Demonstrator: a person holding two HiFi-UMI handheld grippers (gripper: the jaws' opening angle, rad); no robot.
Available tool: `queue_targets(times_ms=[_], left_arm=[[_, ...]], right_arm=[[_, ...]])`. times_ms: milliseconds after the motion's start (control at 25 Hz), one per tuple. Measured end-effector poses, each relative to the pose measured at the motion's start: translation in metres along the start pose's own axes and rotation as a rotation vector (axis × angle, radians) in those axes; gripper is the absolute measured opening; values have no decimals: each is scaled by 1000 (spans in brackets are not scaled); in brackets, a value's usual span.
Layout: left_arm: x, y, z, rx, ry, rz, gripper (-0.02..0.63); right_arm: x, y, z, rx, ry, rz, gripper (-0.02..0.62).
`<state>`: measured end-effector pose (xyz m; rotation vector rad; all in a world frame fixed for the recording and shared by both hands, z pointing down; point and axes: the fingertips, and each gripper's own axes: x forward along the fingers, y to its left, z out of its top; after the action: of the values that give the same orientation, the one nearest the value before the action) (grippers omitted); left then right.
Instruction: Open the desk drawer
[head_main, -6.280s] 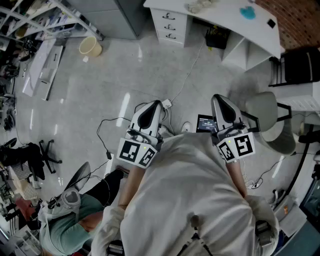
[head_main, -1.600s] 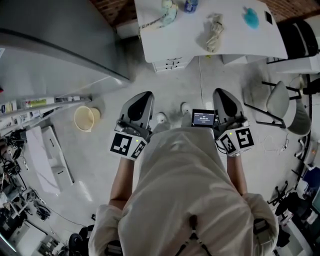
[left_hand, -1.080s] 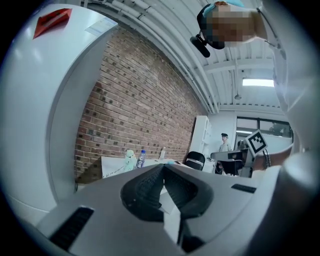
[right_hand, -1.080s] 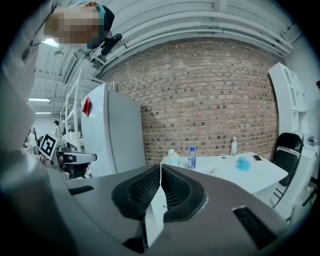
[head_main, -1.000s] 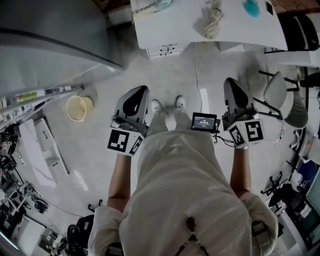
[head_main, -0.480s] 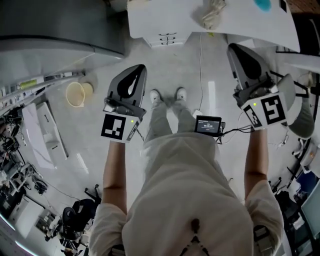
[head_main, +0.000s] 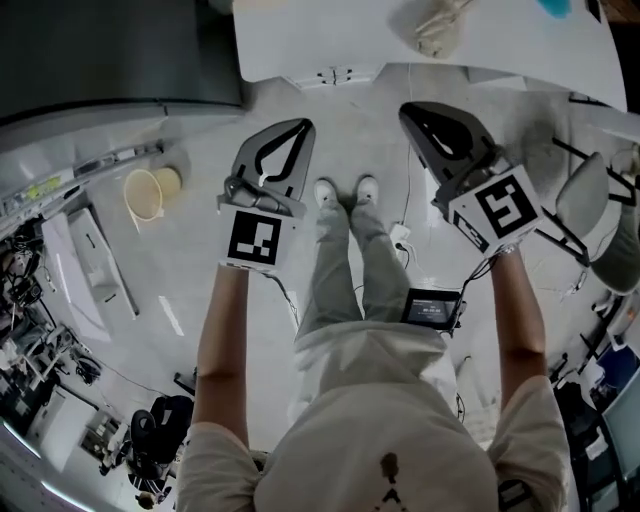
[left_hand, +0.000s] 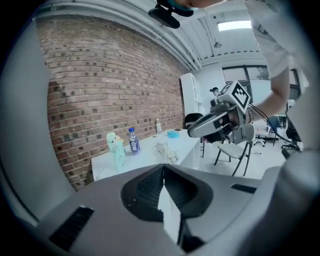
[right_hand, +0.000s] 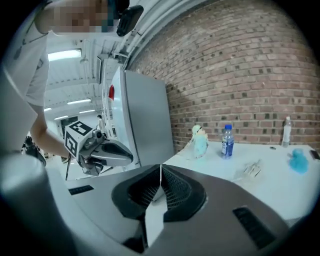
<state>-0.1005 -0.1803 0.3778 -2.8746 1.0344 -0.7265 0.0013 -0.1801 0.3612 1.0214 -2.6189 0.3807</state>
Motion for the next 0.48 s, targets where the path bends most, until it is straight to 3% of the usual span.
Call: queue_targets(times_ms=[200, 360, 480], left_arm=[[47, -7, -65, 21, 55, -36, 8], [76, -7, -122, 4, 90, -52, 8], [94, -4, -166, 10, 125, -51, 8]], right_arm=[[48, -2, -66, -12, 59, -16, 28], [77, 7, -126, -58, 157, 26, 28], [96, -1, -170, -51, 224, 5, 28]])
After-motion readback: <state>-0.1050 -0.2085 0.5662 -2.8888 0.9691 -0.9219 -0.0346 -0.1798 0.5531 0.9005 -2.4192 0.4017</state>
